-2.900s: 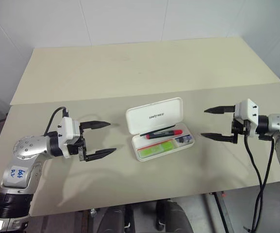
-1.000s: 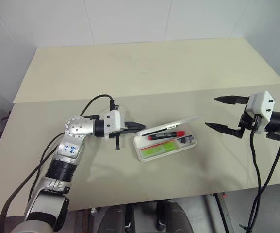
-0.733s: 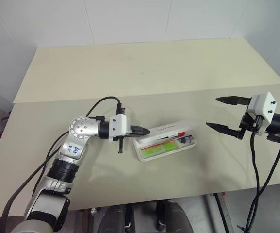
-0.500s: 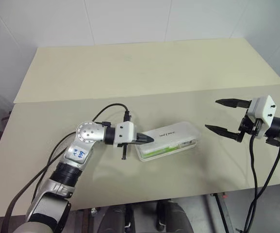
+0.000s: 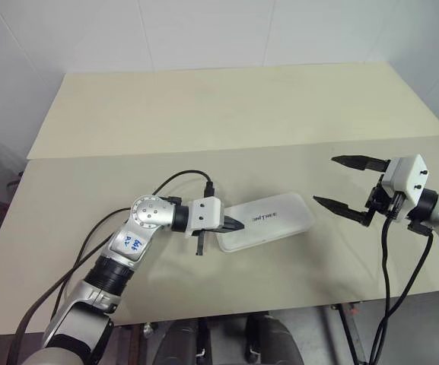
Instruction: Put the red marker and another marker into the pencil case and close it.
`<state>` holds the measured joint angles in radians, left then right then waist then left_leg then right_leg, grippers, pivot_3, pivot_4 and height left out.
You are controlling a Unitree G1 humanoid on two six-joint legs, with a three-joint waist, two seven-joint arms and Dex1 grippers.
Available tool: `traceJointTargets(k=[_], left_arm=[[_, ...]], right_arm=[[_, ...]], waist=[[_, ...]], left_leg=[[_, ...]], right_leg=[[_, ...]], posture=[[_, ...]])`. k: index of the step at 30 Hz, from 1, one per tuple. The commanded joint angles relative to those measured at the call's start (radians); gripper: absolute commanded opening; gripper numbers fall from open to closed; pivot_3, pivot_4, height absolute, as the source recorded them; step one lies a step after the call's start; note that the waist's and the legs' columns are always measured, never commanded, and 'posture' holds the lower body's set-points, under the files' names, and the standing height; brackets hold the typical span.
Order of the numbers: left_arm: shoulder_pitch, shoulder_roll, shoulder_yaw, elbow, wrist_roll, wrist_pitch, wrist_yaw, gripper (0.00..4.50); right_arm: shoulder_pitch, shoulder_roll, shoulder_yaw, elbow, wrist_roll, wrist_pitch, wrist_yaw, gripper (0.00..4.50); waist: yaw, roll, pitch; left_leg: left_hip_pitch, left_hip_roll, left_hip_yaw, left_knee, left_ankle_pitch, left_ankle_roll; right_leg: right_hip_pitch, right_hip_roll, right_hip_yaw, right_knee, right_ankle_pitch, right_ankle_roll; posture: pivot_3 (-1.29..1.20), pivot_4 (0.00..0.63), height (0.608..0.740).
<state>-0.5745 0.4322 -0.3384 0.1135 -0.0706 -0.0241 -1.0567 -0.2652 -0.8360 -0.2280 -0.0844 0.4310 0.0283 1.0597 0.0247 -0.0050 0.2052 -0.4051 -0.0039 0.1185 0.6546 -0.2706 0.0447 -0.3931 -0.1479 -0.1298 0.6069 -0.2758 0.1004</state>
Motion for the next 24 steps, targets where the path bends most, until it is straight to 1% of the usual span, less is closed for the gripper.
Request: traceJointTargets(k=[1,14,19,21,24], left_arm=[[-0.004,0.009,-0.046,-0.003,0.067,0.053,0.005,0.02],[-0.066,0.001,-0.097,0.000,0.123,0.164,0.032,0.02],[-0.061,-0.006,-0.095,-0.022,0.109,0.176,0.044,0.02],[-0.049,-0.010,-0.069,-0.040,0.082,0.199,0.058,0.02],[-0.014,-0.002,0.028,-0.078,0.007,0.209,0.083,0.02]], right_arm=[[0.008,0.009,-0.038,-0.054,0.023,0.001,-0.025,4.50],[0.039,0.048,-0.032,-0.097,0.021,0.012,-0.075,4.50],[0.044,0.063,-0.026,-0.109,0.021,0.021,-0.085,4.50],[0.045,0.067,-0.023,-0.110,0.023,0.023,-0.083,4.50],[0.026,0.077,-0.005,-0.090,0.020,0.025,-0.077,4.50]], waist=[[0.001,0.000,0.000],[0.001,-0.001,-0.001],[0.001,-0.001,-0.001],[0.001,-0.001,-0.001],[-0.002,-0.001,-0.001]], left_leg=[[0.000,0.000,0.000,0.000,0.000,0.000],[0.000,0.000,0.000,0.001,0.000,0.001],[0.000,0.000,-0.001,0.001,0.000,0.001],[0.000,0.000,-0.001,0.001,0.000,0.001],[0.000,0.000,-0.001,0.001,0.000,0.001]], right_leg=[[0.000,0.000,0.000,0.000,0.000,0.000],[0.001,0.000,0.000,0.001,0.000,0.000],[0.001,0.000,0.000,0.001,0.000,0.000],[0.001,0.000,0.000,0.001,0.000,0.000],[0.001,0.000,0.000,0.000,0.000,0.000]], posture=[[0.00,0.150,0.740],[0.00,0.150,0.740],[0.00,0.150,0.740],[0.00,0.150,0.740],[0.00,0.150,0.740]])
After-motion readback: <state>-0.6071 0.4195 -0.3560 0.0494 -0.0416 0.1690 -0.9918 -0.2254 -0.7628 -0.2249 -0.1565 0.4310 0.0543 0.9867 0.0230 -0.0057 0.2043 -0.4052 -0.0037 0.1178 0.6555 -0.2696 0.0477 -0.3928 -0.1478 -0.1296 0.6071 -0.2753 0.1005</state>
